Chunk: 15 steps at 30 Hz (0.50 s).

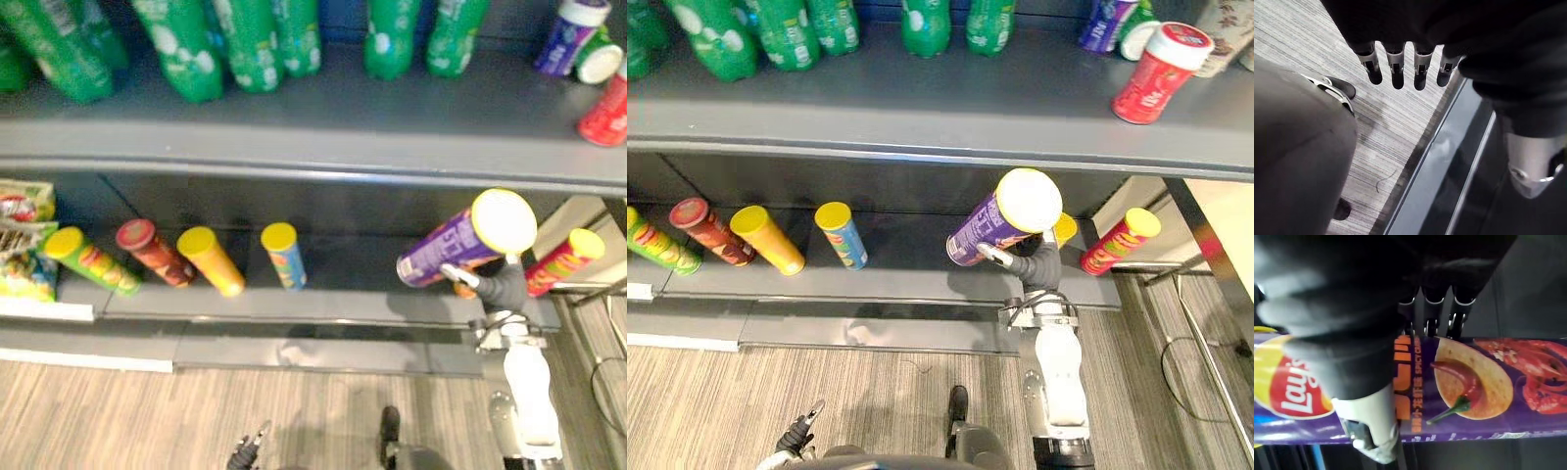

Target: Put the gum and the chips on the shelf.

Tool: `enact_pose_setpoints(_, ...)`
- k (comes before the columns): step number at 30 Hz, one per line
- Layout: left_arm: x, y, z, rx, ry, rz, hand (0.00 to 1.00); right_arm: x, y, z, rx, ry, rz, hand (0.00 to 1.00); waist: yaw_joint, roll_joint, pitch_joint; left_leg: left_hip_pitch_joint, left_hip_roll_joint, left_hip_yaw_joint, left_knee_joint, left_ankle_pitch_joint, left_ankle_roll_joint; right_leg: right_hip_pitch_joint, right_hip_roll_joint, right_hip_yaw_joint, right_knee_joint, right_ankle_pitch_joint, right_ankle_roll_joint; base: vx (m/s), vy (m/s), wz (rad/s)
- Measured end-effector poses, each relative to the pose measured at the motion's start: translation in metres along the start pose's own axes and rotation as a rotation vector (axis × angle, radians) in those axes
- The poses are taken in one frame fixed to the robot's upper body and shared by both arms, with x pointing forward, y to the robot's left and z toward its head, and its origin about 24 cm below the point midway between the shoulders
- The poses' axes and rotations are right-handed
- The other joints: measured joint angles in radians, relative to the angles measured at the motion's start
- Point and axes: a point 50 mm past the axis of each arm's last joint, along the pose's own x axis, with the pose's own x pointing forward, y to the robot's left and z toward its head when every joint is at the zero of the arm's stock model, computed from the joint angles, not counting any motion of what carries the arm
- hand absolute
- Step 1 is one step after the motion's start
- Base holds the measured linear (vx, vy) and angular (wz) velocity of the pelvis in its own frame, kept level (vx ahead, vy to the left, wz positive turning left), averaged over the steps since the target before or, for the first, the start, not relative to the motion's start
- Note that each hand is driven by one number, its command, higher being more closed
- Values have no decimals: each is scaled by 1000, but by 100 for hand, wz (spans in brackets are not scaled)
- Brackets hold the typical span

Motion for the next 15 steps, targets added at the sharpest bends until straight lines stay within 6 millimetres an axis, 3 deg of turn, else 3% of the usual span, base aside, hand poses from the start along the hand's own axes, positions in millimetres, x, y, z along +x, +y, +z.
enact_pose_setpoints(7,-3,11,-7,26,20,52,0,-11,2,-8,14,42,-13,100,-10,-20,-33,3,-36,16,-76,17,-3,28,-32,-44,-65,51,12,-53,47,27)
enact_pose_setpoints(11,-2,13,-6,47,21,60,0,-15,18,-13,45,71,49,100,-12,-44,-50,-2,-55,42,-73,1,-5,14,-50,-30,-65,72,18,-49,39,-11)
enact_pose_setpoints(15,-1,13,-3,95,17,53,0,-17,30,-11,62,71,107,100,-14,-45,-53,-4,-63,43,-72,-1,-4,11,-64,-27,-65,76,20,-8,8,-1)
